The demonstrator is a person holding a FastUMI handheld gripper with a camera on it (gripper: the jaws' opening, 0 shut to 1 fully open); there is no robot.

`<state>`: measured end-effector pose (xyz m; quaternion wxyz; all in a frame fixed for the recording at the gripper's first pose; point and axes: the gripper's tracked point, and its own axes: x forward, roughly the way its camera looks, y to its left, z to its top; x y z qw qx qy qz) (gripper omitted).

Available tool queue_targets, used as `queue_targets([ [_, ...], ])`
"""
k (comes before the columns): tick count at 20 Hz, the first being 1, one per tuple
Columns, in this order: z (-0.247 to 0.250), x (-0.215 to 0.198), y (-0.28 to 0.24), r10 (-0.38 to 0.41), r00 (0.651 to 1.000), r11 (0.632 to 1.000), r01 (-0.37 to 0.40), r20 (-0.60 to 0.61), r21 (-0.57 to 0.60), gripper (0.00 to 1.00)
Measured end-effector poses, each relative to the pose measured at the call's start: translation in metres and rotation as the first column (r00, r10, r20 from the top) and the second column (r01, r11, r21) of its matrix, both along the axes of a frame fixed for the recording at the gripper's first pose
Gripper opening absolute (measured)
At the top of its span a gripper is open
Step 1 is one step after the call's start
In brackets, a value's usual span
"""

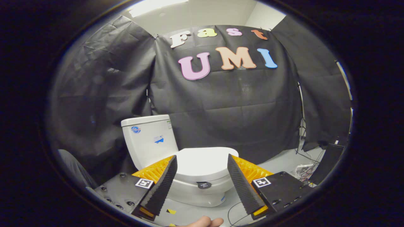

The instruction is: Open the toilet lid.

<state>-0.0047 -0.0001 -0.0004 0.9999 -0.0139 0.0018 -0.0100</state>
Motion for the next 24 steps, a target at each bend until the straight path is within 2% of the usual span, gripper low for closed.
queue_targets([
  [4,-0.006,0.009,0.002,0.01,1.0,1.0,-0.01,-0.004,-0.001,0.99],
  [9,-0.024,0.038,0.022,0.063,0.997,0.998,-0.062,-0.039,0.017,0.98],
  [12,-0.041,0.06,0.036,0.1,0.994,0.992,-0.096,-0.047,0.076,0.98],
  [16,-0.089,0.08,0.061,0.176,0.977,0.975,-0.156,-0.12,0.158,0.98],
  [18,-0.11,0.085,0.057,0.176,0.974,0.967,-0.143,-0.144,0.21,0.99],
  [20,-0.125,0.089,0.043,0.145,0.978,0.956,-0.1,-0.147,0.277,0.99],
  [24,-0.132,0.099,0.019,0.083,0.991,0.91,-0.034,-0.103,0.413,0.98],
])
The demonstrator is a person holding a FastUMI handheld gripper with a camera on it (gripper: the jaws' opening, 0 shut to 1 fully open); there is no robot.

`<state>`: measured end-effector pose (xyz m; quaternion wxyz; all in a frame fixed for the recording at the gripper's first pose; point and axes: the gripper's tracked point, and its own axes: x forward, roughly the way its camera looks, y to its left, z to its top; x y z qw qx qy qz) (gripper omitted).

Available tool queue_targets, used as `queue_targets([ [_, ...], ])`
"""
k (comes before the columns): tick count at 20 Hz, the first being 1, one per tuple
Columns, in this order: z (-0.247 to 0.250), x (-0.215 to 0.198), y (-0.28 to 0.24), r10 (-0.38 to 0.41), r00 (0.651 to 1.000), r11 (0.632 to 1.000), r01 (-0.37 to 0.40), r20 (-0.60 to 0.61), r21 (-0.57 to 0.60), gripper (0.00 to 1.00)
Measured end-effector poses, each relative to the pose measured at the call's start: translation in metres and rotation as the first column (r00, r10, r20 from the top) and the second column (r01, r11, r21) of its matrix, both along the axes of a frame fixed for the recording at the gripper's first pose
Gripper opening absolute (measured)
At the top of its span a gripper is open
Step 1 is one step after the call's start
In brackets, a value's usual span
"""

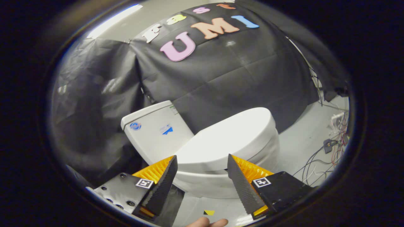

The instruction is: Open the toilet lid.

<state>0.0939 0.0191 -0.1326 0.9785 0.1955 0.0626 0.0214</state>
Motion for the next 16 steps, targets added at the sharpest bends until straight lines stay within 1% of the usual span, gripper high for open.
queue_targets([
  [2,-0.013,0.006,-0.008,-0.031,0.999,0.996,0.033,-0.027,0.078,0.98],
  [3,-0.024,0.01,-0.012,-0.053,0.997,0.99,0.059,-0.057,0.127,0.98],
  [5,-0.035,0.006,-0.019,-0.086,0.994,0.969,0.099,-0.066,0.226,0.98],
  [7,-0.029,0.009,-0.028,-0.143,0.99,0.931,0.14,-0.018,0.337,0.97],
  [10,-0.03,0.012,-0.043,-0.212,0.977,0.85,0.189,-0.01,0.492,0.85],
  [11,-0.036,0.008,-0.043,-0.229,0.973,0.836,0.21,-0.026,0.506,0.81],
  [13,-0.044,0.004,-0.04,-0.235,0.97,0.831,0.235,-0.065,0.504,0.81],
  [14,-0.048,0.005,-0.04,-0.234,0.969,0.821,0.241,-0.08,0.518,0.81],
  [16,-0.061,0.005,-0.045,-0.236,0.964,0.779,0.262,-0.121,0.57,0.81],
])
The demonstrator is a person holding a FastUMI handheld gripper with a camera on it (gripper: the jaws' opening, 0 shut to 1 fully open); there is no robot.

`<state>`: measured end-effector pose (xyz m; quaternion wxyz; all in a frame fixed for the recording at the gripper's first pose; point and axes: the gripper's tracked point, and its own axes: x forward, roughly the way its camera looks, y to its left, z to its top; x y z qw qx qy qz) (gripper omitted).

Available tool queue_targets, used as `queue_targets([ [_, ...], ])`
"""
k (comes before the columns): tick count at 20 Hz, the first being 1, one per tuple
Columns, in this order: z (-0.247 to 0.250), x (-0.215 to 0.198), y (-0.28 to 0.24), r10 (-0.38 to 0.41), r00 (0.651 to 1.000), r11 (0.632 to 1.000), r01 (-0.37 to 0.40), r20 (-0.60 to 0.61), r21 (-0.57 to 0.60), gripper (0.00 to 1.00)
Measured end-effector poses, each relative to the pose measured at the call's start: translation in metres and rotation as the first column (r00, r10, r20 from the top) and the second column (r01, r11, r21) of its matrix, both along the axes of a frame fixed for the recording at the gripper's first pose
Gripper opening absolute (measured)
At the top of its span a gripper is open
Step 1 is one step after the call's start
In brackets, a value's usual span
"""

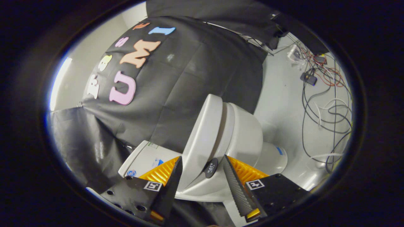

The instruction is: Open the toilet lid.

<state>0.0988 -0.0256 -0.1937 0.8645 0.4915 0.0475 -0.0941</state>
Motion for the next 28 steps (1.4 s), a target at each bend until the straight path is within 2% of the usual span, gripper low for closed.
queue_targets([
  [4,-0.012,0.021,0.005,-0.027,0.999,0.994,0.03,-0.034,0.106,0.81],
  [5,-0.029,0.023,0.009,-0.018,0.994,0.994,0.03,-0.111,0.109,0.67],
  [7,-0.027,0.025,0.011,-0.027,0.991,0.98,0.051,-0.129,0.192,0.38],
  [9,-0.026,0.028,0.013,-0.046,0.986,0.98,0.076,-0.162,0.183,0.1],
  [11,-0.026,0.029,0.011,-0.089,0.967,0.974,0.134,-0.238,0.182,0.1],
  [14,-0.028,0.025,0.01,-0.132,0.916,0.968,0.201,-0.378,0.151,0.1],
  [16,-0.026,0.018,0.011,-0.143,0.881,0.972,0.212,-0.45,0.105,0.1],
  [18,-0.018,0.019,0.009,-0.152,0.861,0.973,0.216,-0.485,0.078,0.11],
  [23,-0.007,0.022,0.01,-0.168,0.856,0.98,0.199,-0.489,0.01,0.1],
  [28,0.03,0.028,0.022,-0.193,0.855,0.98,0.188,-0.482,-0.059,0.08],
])
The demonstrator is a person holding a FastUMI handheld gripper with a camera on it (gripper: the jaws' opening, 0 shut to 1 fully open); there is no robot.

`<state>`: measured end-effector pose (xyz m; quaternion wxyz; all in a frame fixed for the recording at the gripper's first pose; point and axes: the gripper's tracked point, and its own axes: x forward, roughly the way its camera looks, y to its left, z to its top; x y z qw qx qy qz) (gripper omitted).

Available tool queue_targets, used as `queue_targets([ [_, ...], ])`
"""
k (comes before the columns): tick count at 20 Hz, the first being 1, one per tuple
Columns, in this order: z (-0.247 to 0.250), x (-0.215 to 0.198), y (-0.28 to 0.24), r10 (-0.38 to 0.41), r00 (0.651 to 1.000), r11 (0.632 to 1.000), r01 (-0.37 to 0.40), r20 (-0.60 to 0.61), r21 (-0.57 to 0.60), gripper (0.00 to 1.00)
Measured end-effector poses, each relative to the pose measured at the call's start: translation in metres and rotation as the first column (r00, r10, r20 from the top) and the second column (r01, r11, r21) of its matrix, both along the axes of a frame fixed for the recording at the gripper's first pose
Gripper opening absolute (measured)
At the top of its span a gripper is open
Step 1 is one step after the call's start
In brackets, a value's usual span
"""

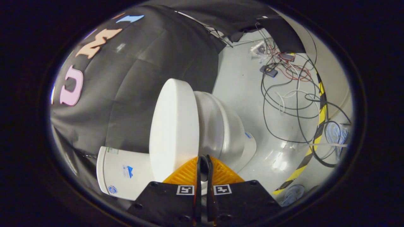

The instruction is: Open the toilet lid.

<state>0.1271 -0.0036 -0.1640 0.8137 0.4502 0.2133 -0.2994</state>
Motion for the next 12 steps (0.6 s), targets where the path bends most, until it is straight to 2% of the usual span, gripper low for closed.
queue_targets([
  [3,0.034,0.005,0.01,0.002,1.0,0.998,-0.004,-0.029,-0.068,0.06],
  [8,0.086,0.017,0.036,-0.015,1.0,0.988,0.018,0.017,-0.151,0.03],
  [12,0.113,0.027,0.057,0.048,0.999,0.966,-0.042,0.015,-0.254,0.03],
])
